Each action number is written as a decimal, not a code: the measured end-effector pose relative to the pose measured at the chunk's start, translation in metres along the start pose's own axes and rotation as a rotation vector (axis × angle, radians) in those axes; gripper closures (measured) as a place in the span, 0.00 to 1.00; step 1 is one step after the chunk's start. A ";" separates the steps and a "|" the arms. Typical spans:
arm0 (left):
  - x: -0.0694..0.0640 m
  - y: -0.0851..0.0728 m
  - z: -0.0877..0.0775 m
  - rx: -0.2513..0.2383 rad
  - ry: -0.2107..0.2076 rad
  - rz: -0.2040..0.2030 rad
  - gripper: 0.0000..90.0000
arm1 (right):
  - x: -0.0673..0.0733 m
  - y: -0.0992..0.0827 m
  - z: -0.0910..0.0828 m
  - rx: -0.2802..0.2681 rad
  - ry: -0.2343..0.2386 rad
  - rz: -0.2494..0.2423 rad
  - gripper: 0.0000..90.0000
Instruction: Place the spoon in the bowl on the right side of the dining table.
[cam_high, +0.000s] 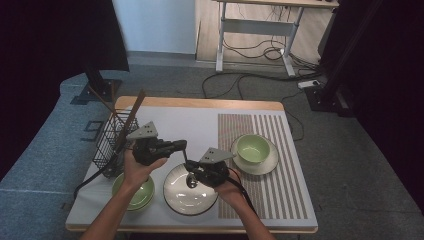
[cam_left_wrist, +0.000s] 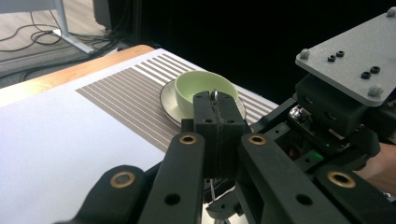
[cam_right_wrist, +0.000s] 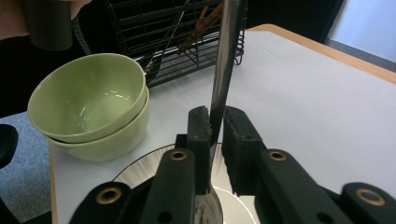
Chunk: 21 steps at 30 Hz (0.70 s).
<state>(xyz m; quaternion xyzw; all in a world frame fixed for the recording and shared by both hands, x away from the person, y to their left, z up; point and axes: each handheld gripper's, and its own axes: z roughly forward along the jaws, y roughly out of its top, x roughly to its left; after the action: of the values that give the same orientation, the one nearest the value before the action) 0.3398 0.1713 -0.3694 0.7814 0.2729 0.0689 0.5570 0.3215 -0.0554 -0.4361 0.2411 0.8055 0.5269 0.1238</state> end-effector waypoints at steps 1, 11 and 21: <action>0.000 0.000 0.000 0.003 -0.002 0.001 0.99 | 0.000 0.000 0.000 -0.002 0.001 -0.003 0.92; 0.001 0.001 -0.002 0.000 -0.003 0.017 0.92 | -0.005 -0.002 -0.004 -0.016 -0.013 0.018 0.99; 0.001 -0.001 -0.003 -0.004 0.002 0.039 0.81 | -0.005 -0.003 -0.005 -0.010 -0.016 0.013 1.00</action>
<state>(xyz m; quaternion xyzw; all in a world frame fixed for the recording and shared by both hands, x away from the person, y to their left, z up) 0.3388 0.1744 -0.3688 0.7853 0.2582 0.0811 0.5568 0.3233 -0.0627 -0.4368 0.2500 0.8004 0.5296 0.1279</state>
